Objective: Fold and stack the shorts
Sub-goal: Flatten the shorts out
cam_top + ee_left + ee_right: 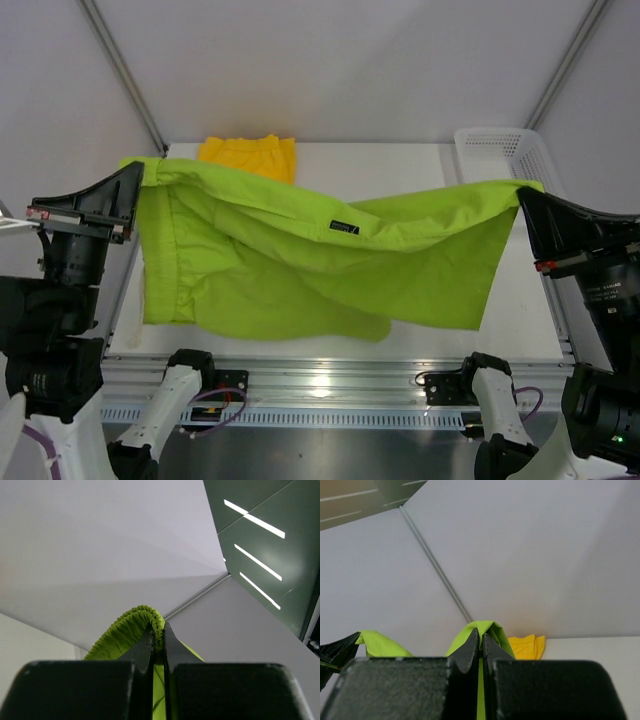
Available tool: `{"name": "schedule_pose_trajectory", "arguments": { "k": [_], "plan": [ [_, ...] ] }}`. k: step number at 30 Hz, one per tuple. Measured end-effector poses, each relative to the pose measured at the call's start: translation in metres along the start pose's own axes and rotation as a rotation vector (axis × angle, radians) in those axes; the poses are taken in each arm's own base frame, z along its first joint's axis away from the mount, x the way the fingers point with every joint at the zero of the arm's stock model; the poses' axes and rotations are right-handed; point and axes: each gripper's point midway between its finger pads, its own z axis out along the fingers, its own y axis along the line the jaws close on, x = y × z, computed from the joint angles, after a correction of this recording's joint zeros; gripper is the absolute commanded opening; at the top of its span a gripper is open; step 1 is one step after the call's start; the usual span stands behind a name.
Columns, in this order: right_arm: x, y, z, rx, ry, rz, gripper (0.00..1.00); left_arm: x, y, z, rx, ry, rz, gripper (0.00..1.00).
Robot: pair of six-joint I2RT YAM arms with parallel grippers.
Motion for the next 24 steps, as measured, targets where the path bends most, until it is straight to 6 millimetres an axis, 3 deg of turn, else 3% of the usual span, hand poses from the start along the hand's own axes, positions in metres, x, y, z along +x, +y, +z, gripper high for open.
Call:
{"name": "schedule_pose_trajectory", "arguments": {
  "k": [3, 6, 8, 15, 17, 20, 24],
  "plan": [
    [0.001, -0.013, 0.004, 0.048, -0.002, 0.012, 0.00, 0.006, 0.012, 0.019, -0.039, 0.021, -0.001, 0.00],
    [0.011, -0.039, 0.022, 0.083, 0.040, 0.051, 0.00, 0.015, 0.030, 0.053, -0.090, 0.053, -0.003, 0.00],
    [0.023, -0.066, 0.039, 0.110, 0.082, 0.091, 0.00, 0.024, 0.047, 0.076, -0.131, 0.079, -0.006, 0.00],
    [0.089, -0.186, 0.113, 0.236, 0.287, 0.346, 0.00, 0.065, 0.120, 0.143, -0.281, 0.186, -0.025, 0.00],
    [0.097, -0.206, 0.130, 0.243, 0.313, 0.389, 0.00, 0.076, 0.134, 0.159, -0.304, 0.219, -0.034, 0.00],
    [0.090, -0.216, 0.156, 0.207, 0.324, 0.414, 0.00, 0.082, 0.131, 0.183, -0.281, 0.256, -0.050, 0.00],
    [0.049, -0.187, 0.176, 0.076, 0.257, 0.340, 0.00, 0.069, 0.087, 0.203, -0.139, 0.243, -0.056, 0.00]
  ]
}}
